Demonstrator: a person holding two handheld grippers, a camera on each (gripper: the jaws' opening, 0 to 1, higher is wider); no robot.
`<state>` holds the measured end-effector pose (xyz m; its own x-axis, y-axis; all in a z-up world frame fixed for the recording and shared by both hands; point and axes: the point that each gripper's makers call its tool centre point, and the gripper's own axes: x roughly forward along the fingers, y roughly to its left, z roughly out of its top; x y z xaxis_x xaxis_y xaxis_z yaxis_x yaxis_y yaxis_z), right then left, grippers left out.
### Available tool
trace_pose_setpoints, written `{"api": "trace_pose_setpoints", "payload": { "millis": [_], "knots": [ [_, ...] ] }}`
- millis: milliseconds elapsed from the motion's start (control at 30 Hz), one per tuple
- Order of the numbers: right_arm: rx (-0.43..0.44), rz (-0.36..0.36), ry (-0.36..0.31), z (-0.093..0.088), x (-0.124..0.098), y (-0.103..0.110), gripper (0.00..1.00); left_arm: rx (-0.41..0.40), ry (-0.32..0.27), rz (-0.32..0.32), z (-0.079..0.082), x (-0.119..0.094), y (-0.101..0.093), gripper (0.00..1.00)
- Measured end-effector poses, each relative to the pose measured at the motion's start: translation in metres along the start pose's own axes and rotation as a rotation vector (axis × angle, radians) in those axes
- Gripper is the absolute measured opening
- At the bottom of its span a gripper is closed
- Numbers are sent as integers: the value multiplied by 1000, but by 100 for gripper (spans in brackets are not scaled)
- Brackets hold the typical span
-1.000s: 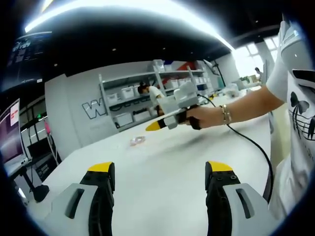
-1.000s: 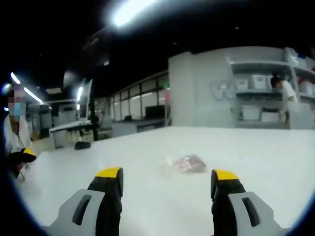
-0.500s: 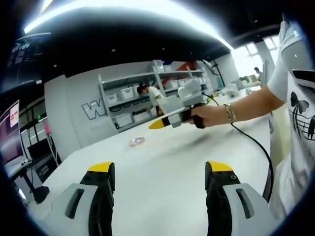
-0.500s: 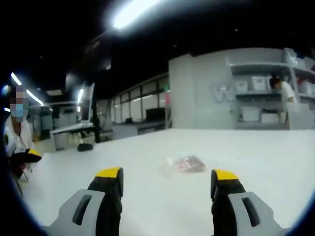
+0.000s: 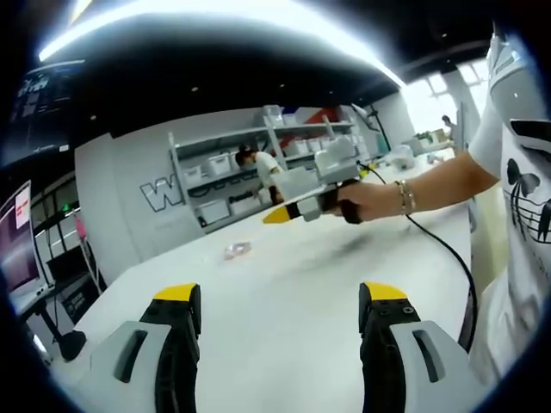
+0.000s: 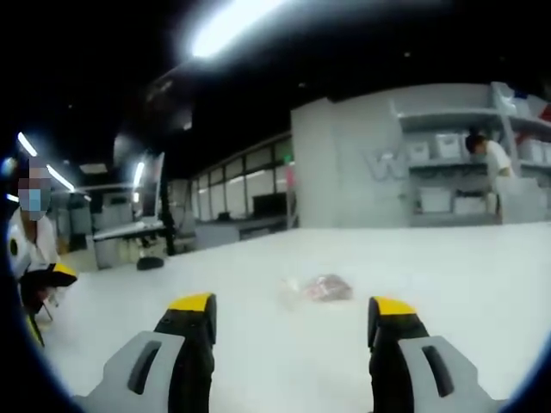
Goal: Open the resealable bag by pulling the two sides of the seal apart until the entire bag opening is separated and visibly accessible.
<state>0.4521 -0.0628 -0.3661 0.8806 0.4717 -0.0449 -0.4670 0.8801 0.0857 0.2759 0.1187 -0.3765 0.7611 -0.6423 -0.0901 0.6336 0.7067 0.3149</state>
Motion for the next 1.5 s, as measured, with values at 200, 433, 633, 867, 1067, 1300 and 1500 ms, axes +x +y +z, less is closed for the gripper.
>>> {"api": "trace_pose_setpoints", "payload": {
  "millis": [200, 433, 633, 867, 1067, 1300, 1500],
  "knots": [
    [5, -6, -7, 2, -8, -4, 71, 4, -1, 1, 1, 0, 1, 74],
    [6, -5, -14, 4, -18, -3, 71, 7, 1, -9, 2, 2, -3, 74],
    [14, -9, -25, 4, -24, -4, 71, 7, -4, -10, 3, 3, -3, 74],
    [33, -9, -37, 6, -34, -5, 71, 1, 0, -8, -1, 1, -5, 74],
    [31, -12, -44, 5, -38, -6, 71, 4, 11, -15, -5, 0, -8, 74],
    [29, -16, -41, 2, -44, -7, 71, -3, 5, -3, -9, -1, -9, 74],
    [10, -11, -40, 3, -54, -3, 71, -20, -4, 5, -10, -1, -10, 74]
  ]
}}
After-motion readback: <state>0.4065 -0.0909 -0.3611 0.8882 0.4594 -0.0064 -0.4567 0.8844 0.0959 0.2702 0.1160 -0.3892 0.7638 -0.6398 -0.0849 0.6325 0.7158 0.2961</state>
